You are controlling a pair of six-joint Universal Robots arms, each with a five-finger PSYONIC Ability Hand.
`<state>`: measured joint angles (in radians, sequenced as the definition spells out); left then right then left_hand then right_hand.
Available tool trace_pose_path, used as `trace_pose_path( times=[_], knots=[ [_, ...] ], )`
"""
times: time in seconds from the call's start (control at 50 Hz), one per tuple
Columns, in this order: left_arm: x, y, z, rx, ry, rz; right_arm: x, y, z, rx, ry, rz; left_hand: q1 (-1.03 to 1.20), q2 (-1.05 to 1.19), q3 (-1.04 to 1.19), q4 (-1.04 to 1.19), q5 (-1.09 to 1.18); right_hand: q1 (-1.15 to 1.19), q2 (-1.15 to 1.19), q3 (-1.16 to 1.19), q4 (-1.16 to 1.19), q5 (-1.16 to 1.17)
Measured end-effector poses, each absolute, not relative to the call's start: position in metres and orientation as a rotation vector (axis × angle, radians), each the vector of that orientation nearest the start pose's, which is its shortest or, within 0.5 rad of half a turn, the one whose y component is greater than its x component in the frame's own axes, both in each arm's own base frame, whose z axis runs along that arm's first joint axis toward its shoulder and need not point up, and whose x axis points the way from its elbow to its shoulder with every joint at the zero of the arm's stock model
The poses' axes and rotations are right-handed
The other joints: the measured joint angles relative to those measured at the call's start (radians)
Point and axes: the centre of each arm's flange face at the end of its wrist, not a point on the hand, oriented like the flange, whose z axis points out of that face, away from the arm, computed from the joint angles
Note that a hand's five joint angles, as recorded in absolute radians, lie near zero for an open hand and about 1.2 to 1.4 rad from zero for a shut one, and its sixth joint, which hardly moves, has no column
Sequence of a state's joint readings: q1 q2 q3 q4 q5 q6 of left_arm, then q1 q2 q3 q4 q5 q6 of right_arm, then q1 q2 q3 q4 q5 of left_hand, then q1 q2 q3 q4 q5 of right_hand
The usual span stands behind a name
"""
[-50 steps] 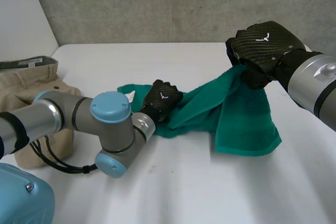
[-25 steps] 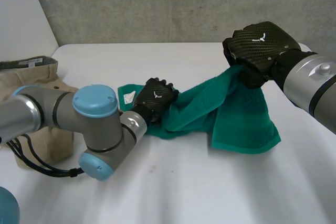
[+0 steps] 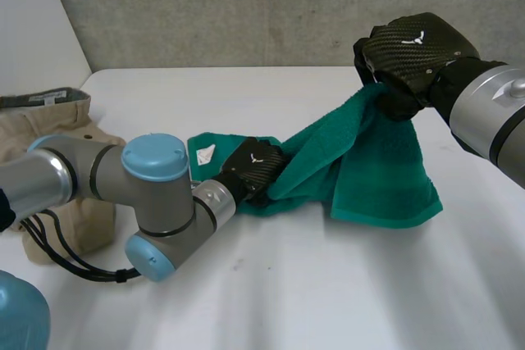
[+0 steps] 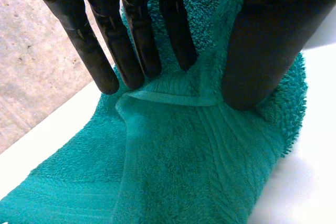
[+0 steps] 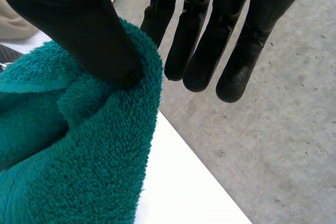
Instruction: Fold the laundry.
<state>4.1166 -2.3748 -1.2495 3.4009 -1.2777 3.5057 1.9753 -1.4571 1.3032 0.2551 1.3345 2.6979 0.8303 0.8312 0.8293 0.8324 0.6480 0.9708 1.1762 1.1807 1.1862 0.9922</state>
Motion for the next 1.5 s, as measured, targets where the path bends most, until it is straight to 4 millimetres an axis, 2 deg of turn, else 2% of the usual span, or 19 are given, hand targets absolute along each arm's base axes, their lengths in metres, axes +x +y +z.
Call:
trace_pose_path(
  times=[0.04,0.06,0.18,0.32,0.36,0.38,0.44,0.6,0.66,0.68,0.7,0.78,0.96,0.98,1.04,1.06,1.1,1.3,1.5],
  knots=[
    [-0.374,-0.269,0.119,1.560,2.307,-2.148,0.266,-0.234,0.333,-1.121,1.917,-2.007,0.088,0.098,0.098,0.081,0.080,0.000,0.000,0.000,0.000,0.000],
    [-0.375,-0.270,0.119,1.554,2.307,-2.151,0.265,-0.235,0.334,-1.119,1.918,-2.008,0.295,0.284,0.274,0.275,0.274,0.000,0.000,0.000,0.000,0.000],
    [-0.371,-0.278,0.131,1.452,2.272,-2.176,0.267,-0.243,0.330,-1.121,1.928,-2.001,0.313,0.360,0.357,0.365,0.318,0.000,0.000,0.000,0.000,0.000],
    [-0.348,-0.279,0.203,1.152,2.125,-2.290,0.267,-0.270,0.314,-1.158,2.012,-1.947,0.313,0.361,0.357,0.365,0.318,0.008,0.000,0.000,0.000,0.000],
    [-0.345,-0.277,0.209,1.133,2.113,-2.300,0.267,-0.273,0.312,-1.166,2.020,-1.941,0.313,0.361,0.357,0.365,0.318,0.008,0.000,0.000,0.000,0.000],
    [-0.336,-0.268,0.230,1.078,2.077,-2.333,0.268,-0.280,0.306,-1.201,2.049,-1.915,0.313,0.362,0.357,0.366,0.318,0.008,0.000,0.000,0.000,0.000],
    [-0.323,-0.250,0.251,1.035,2.043,-2.367,0.270,-0.291,0.293,-1.300,2.090,-1.866,0.313,0.363,0.357,0.366,0.318,0.008,0.000,0.000,0.000,0.000],
    [-0.303,-0.220,0.256,1.028,2.055,-2.333,0.283,-0.323,0.254,-1.700,2.065,-1.817,0.313,0.364,0.358,0.366,0.318,0.006,-0.002,-0.003,-0.003,-0.002],
    [-0.299,-0.217,0.251,1.022,2.066,-2.305,0.289,-0.330,0.243,-1.829,2.014,-1.817,0.313,0.364,0.358,0.366,0.318,-0.102,-0.141,-0.143,-0.148,-0.127],
    [-0.297,-0.216,0.248,1.013,2.073,-2.282,0.295,-0.332,0.236,-1.911,1.966,-1.820,0.313,0.364,0.358,0.366,0.318,-0.298,-0.400,-0.386,-0.390,-0.358],
    [-0.297,-0.216,0.248,1.013,2.073,-2.282,0.295,-0.332,0.236,-1.911,1.966,-1.820,0.313,0.364,0.358,0.366,0.318,-0.298,-0.400,-0.386,-0.390,-0.358],
    [-0.293,-0.218,0.241,0.981,2.076,-2.227,0.312,-0.331,0.223,-2.006,1.848,-1.858,0.313,0.364,0.358,0.366,0.318,-0.680,-0.842,-0.844,-0.852,-0.825],
    [-0.292,-0.227,0.242,0.944,2.046,-2.211,0.308,-0.315,0.238,-1.541,2.033,-1.851,0.313,0.364,0.358,0.366,0.318,-0.768,-0.960,-0.967,-0.954,-0.928],
    [-0.293,-0.230,0.242,0.940,2.041,-2.214,0.297,-0.304,0.247,-1.269,2.130,-1.792,0.313,0.364,0.358,0.366,0.318,-0.768,-0.960,-0.967,-0.954,-0.928],
    [-0.293,-0.231,0.242,0.940,2.040,-2.215,0.294,-0.301,0.249,-1.203,2.152,-1.770,0.313,0.364,0.358,0.366,0.318,-0.768,-0.960,-0.967,-0.954,-0.928],
    [-0.295,-0.234,0.242,0.938,2.037,-2.218,0.280,-0.287,0.248,-0.982,2.224,-1.675,0.313,0.364,0.358,0.366,0.318,-0.768,-0.960,-0.967,-0.954,-0.928],
    [-0.296,-0.236,0.242,0.937,2.036,-2.220,0.270,-0.272,0.243,-0.861,2.260,-1.598,0.313,0.364,0.358,0.366,0.318,-0.768,-0.960,-0.967,-0.954,-0.928],
    [-0.298,-0.239,0.239,0.937,2.044,-2.213,0.248,-0.205,0.196,-0.787,2.238,-1.467,0.313,0.364,0.358,0.366,0.318,-0.768,-0.960,-0.967,-0.954,-0.928],
    [-0.298,-0.239,0.235,0.941,2.056,-2.199,0.251,-0.206,0.145,-0.801,2.258,-1.545,0.313,0.366,0.362,0.366,0.318,-0.716,-0.871,-0.878,-0.885,-0.862]
  ],
)
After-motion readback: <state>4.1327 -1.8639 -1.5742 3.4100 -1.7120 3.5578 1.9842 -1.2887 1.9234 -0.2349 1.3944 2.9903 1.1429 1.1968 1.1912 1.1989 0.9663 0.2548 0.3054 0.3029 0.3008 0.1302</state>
